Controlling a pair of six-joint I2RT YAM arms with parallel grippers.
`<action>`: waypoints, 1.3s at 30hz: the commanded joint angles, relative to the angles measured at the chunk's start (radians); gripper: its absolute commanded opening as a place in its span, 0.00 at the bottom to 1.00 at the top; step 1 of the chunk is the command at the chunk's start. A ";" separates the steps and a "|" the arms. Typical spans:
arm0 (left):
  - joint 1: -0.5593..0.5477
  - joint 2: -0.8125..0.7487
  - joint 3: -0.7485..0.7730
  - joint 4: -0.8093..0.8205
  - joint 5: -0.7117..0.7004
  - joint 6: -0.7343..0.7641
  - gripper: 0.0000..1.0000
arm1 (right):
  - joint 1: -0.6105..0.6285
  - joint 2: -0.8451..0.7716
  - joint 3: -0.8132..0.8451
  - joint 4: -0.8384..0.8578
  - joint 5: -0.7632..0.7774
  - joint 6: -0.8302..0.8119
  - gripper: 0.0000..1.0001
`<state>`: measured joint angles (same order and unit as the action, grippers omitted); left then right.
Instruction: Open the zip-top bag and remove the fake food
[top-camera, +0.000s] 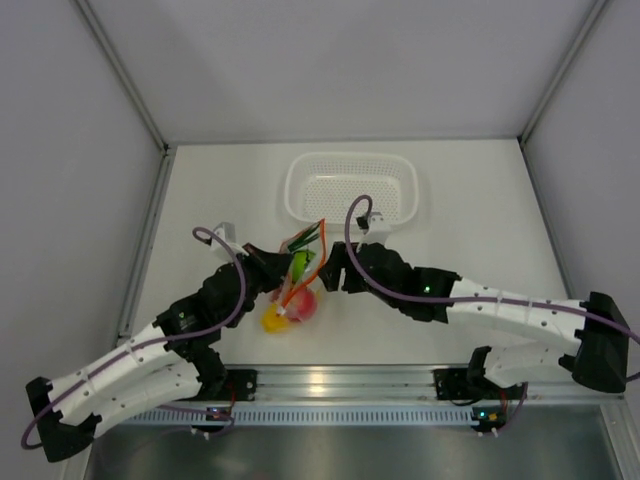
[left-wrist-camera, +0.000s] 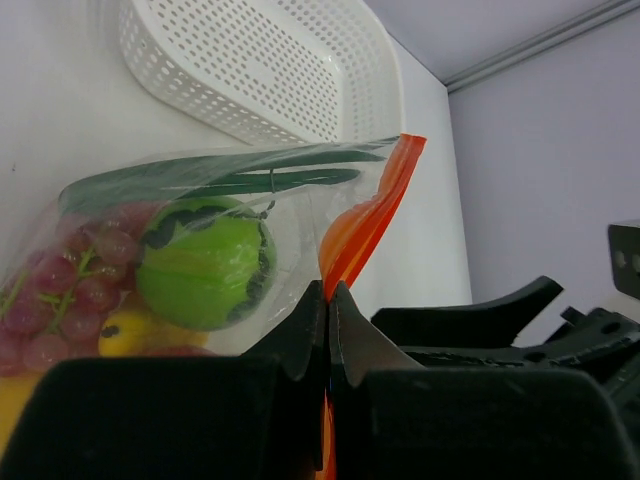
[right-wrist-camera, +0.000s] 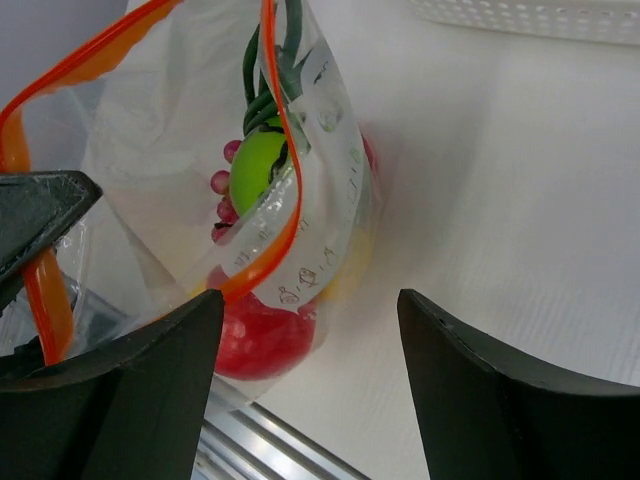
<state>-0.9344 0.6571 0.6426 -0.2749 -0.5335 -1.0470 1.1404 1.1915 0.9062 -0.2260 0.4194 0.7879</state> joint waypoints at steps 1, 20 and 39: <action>-0.036 -0.005 -0.008 0.105 -0.071 -0.053 0.00 | -0.021 0.054 0.089 0.119 -0.062 0.039 0.71; -0.086 0.052 -0.014 0.105 -0.166 -0.097 0.00 | -0.014 0.071 0.031 0.090 0.050 0.105 0.59; -0.132 0.078 -0.037 0.155 -0.201 -0.137 0.00 | -0.013 0.068 -0.116 0.373 -0.004 0.220 0.41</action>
<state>-1.0573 0.7444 0.6109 -0.1764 -0.7067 -1.1801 1.1191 1.2427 0.7345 0.0444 0.4297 0.9932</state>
